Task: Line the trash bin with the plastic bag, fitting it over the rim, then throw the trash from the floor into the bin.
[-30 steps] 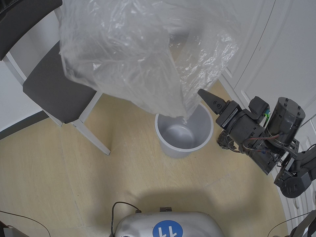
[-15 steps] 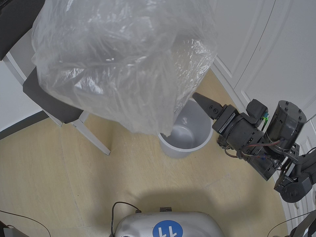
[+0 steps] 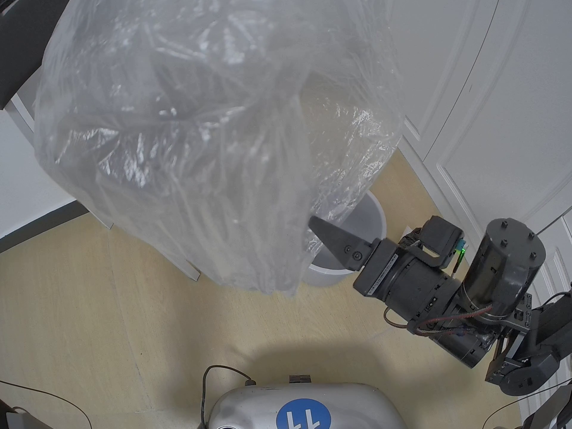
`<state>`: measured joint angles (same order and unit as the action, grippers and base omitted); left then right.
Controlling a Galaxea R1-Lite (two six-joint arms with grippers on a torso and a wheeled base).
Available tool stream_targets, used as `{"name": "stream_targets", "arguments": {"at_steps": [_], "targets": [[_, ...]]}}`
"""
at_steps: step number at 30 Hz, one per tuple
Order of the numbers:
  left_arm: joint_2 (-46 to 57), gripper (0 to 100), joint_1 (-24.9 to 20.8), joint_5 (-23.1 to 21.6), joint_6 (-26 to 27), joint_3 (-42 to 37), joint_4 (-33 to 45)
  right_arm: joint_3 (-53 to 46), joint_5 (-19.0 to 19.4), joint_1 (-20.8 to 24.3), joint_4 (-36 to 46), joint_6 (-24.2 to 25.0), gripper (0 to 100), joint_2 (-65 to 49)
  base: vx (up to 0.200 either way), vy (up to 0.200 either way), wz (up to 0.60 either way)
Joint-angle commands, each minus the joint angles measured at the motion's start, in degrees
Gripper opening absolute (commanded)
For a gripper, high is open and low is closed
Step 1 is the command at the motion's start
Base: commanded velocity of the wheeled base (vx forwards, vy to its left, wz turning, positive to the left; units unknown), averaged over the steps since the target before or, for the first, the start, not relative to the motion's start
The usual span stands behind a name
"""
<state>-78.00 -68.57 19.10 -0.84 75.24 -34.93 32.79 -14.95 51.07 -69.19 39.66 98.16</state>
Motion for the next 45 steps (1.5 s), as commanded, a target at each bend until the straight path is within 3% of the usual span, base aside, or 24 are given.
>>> {"name": "stream_targets", "arguments": {"at_steps": [1,9,24,25,36,41,45], "targets": [[0.04,0,-2.00,0.15,0.05,-0.01,-0.67,-0.10,0.00,0.61,-0.06,0.16,100,1.51,0.000,0.000,0.00],[0.39,0,-3.41,1.02,0.05,-0.27,-0.93,-0.54,-0.17,0.61,-5.16,0.51,100,1.60,0.000,0.000,0.00],[0.74,0,-4.82,1.82,0.05,-0.27,-0.93,-0.54,-0.70,0.09,-5.78,0.07,100,1.33,0.000,0.000,0.00],[0.74,0,-4.90,1.90,0.05,-0.36,-0.93,-0.45,-0.79,-0.09,-5.86,-0.11,0,1.16,0.000,0.000,0.00],[1.44,0,-4.11,2.52,-0.30,-3.61,-1.02,0.25,-0.61,-3.34,-5.69,-1.78,0,-0.69,0.000,0.000,0.00],[3.73,0,4.85,2.69,-2.06,-11.96,-1.28,0.17,-0.70,-6.68,-4.02,-9.07,0,-4.47,0.000,0.000,0.00],[4.52,0,11.18,2.52,-3.64,-18.20,-0.49,0.08,-0.87,-9.76,4.24,-15.84,0,-8.95,0.000,0.000,0.00]]}}
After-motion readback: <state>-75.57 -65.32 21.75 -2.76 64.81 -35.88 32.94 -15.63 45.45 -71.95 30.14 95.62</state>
